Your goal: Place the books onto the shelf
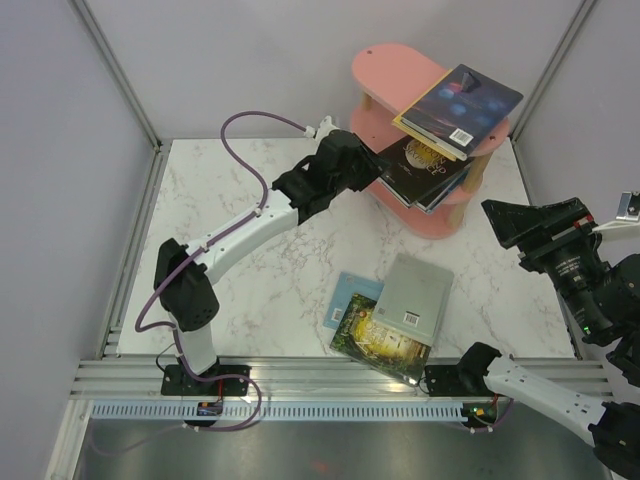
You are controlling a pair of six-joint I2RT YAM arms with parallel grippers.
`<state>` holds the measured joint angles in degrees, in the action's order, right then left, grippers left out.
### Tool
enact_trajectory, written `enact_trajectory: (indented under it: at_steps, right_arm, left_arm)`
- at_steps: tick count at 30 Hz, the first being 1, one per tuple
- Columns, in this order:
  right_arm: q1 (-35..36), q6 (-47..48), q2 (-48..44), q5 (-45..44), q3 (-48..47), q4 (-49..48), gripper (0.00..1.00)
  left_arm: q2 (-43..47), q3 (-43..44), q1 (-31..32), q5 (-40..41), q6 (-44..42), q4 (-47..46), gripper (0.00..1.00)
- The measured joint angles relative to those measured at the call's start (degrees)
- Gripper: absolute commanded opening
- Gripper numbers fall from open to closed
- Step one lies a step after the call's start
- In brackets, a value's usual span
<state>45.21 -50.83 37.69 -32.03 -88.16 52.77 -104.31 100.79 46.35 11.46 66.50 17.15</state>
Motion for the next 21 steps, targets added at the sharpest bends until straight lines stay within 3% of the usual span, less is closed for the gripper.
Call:
enact_trajectory:
  at_steps: [4, 21]
  right_arm:
    - [0.00, -0.02, -0.04, -0.02, 0.07, 0.00, 0.98]
    - [0.68, 0.28, -0.63, -2.05, 0.66, 0.02, 0.98]
  left_arm:
    - [0.22, -2.05, 0.00, -0.04, -0.02, 0.57, 0.30]
    - [0.94, -3.56, 0.15, -2.51, -1.05, 2.08, 0.30]
